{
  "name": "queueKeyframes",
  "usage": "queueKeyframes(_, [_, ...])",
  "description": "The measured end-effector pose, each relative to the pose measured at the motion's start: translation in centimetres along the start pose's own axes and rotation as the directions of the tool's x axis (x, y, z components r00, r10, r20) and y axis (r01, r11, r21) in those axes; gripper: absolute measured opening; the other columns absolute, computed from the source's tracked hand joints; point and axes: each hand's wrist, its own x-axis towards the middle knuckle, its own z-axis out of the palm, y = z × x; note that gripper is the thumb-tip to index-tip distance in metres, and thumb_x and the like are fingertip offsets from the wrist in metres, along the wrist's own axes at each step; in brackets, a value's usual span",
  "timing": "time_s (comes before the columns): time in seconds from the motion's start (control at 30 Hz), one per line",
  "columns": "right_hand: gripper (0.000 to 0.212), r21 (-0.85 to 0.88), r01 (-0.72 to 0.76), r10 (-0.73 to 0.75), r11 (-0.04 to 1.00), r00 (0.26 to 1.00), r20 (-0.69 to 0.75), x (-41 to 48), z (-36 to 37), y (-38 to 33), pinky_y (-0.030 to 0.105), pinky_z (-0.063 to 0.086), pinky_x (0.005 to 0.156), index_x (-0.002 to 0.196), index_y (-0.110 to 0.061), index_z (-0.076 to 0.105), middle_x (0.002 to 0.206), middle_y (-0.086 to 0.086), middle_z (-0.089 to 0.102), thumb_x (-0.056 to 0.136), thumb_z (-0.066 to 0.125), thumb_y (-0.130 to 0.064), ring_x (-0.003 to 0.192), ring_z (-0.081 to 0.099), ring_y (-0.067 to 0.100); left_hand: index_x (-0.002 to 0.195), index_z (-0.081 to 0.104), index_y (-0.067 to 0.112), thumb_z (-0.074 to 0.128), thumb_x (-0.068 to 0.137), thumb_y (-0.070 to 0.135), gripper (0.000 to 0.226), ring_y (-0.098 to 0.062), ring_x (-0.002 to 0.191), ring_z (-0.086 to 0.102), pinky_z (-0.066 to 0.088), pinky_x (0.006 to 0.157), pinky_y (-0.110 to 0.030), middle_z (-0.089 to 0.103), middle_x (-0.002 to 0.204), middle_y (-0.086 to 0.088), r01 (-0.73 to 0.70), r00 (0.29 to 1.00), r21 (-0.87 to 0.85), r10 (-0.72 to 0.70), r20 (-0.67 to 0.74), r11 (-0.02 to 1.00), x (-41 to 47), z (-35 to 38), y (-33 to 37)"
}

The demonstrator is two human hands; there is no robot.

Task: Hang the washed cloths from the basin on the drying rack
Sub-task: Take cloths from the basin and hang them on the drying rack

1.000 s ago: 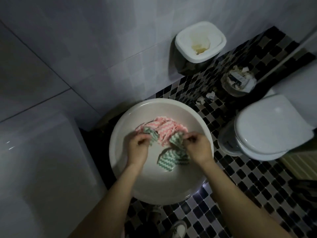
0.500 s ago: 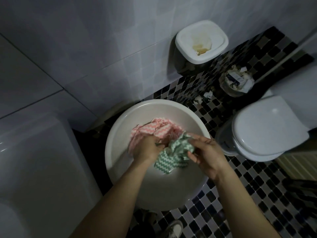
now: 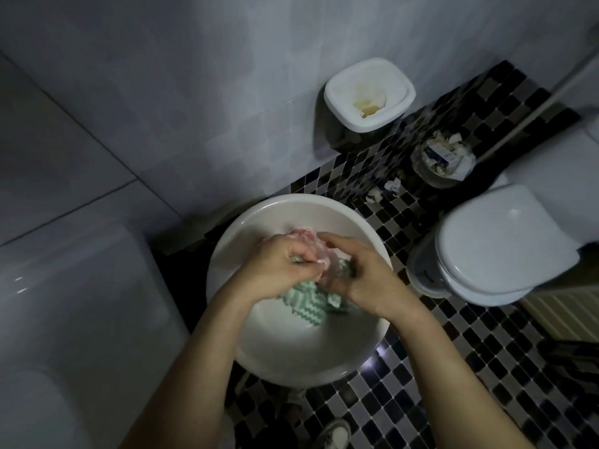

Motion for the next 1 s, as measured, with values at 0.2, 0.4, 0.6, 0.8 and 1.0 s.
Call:
queueKeyframes(0.2, [0.029, 0.013, 0.006, -0.006, 1.000, 1.000, -0.004, -1.8, -0.6, -3.7, 0.015, 0.046, 0.062, 0.080, -0.028, 0.072, 0.073, -0.004, 0.073, 0.080, 0.069, 0.001, 0.060, 0.064, 0.001, 0.064, 0.072, 0.032, 0.078, 0.077, 0.025, 0.017, 0.007, 0.069, 0.058, 0.043, 0.077, -0.021, 0.069, 0.066, 0.017, -0.046, 0.999, 0.042, 0.045, 0.020, 0.998, -3.9, -3.6, 6.1])
queueKeyframes(0.4, [0.013, -0.062, 0.040, -0.043, 0.997, 0.998, -0.040, -4.2, -2.0, -4.4, 0.036, 0.055, 0.076, 0.083, -0.024, 0.075, 0.077, -0.006, 0.073, 0.082, 0.073, -0.011, 0.073, 0.067, 0.011, 0.064, 0.073, 0.025, 0.071, 0.081, 0.015, 0.020, -0.004, 0.055, 0.059, 0.046, 0.056, -0.018, 0.066, 0.059, 0.007, -0.077, 0.997, -0.228, 0.075, -0.018, 0.971, -6.5, -4.5, 7.6])
queueKeyframes(0.6, [0.029, 0.505, -0.113, 0.019, 0.856, 0.982, 0.188, -8.2, -4.6, -5.5, 0.039, 0.060, 0.076, 0.102, 0.004, 0.071, 0.091, 0.023, 0.072, 0.085, 0.065, -0.019, 0.074, 0.069, 0.028, 0.071, 0.073, 0.018, 0.067, 0.080, 0.019, 0.010, -0.021, 0.063, 0.064, 0.052, 0.068, -0.031, 0.069, 0.068, -0.006, -0.121, 0.961, -0.446, -0.009, -0.277, 0.887, -8.0, -4.2, 7.9])
queueKeyframes(0.8, [0.024, 0.141, -0.057, 0.042, 0.988, 0.994, 0.105, -11.3, -5.8, -6.8, 0.044, 0.056, 0.086, 0.091, -0.012, 0.075, 0.086, 0.008, 0.076, 0.092, 0.060, -0.030, 0.083, 0.072, 0.027, 0.062, 0.067, 0.019, 0.063, 0.091, 0.012, 0.030, -0.004, 0.056, 0.057, 0.043, 0.064, -0.022, 0.064, 0.058, 0.010, -0.143, 0.910, -0.179, 0.059, -0.410, 0.973, -8.9, -3.0, 8.5])
queueKeyframes(1.0, [0.013, 0.030, 0.005, -0.004, 1.000, 0.999, -0.036, -15.7, -7.4, -7.5, 0.035, 0.058, 0.073, 0.089, -0.011, 0.073, 0.082, 0.004, 0.075, 0.089, 0.066, -0.022, 0.072, 0.071, 0.014, 0.061, 0.066, 0.029, 0.066, 0.089, 0.017, 0.031, -0.006, 0.069, 0.057, 0.042, 0.072, -0.024, 0.065, 0.062, 0.015, -0.113, 0.860, 0.030, 0.113, -0.498, 0.993, -9.9, -2.0, 9.0])
